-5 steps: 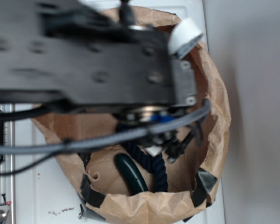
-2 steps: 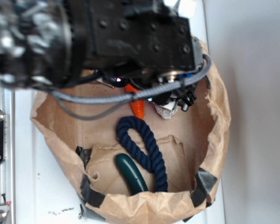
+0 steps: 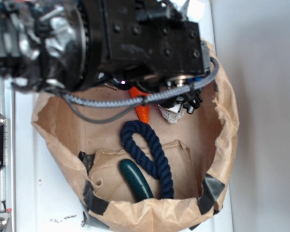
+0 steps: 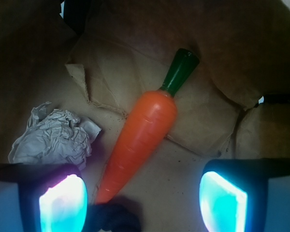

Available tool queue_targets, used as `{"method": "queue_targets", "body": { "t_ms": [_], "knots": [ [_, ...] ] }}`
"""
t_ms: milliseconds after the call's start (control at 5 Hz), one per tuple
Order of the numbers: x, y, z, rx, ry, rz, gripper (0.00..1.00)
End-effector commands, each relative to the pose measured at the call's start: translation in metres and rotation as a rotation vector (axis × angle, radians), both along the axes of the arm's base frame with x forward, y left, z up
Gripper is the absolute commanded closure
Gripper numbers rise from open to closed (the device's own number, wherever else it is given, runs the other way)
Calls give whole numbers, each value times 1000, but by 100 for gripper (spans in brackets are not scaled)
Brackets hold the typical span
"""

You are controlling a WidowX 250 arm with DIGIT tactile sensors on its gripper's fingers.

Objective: Grab the carrot.

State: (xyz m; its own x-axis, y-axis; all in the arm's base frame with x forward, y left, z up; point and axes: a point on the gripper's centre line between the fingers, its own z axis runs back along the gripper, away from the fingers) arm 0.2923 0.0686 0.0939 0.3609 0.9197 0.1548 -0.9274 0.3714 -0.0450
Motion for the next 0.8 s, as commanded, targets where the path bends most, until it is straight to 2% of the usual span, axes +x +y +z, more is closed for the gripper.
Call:
{"method": "queue_targets", "body": {
  "t_ms": [0,200,400,600],
  "knots": [
    [-12,20,16,14,-36,35,0],
    [-26,16,4,25,1,65,0],
    [-23,13,-21,-80,-140,173,0],
    [-22,18,-19,-98,-164,177,0]
  ]
}}
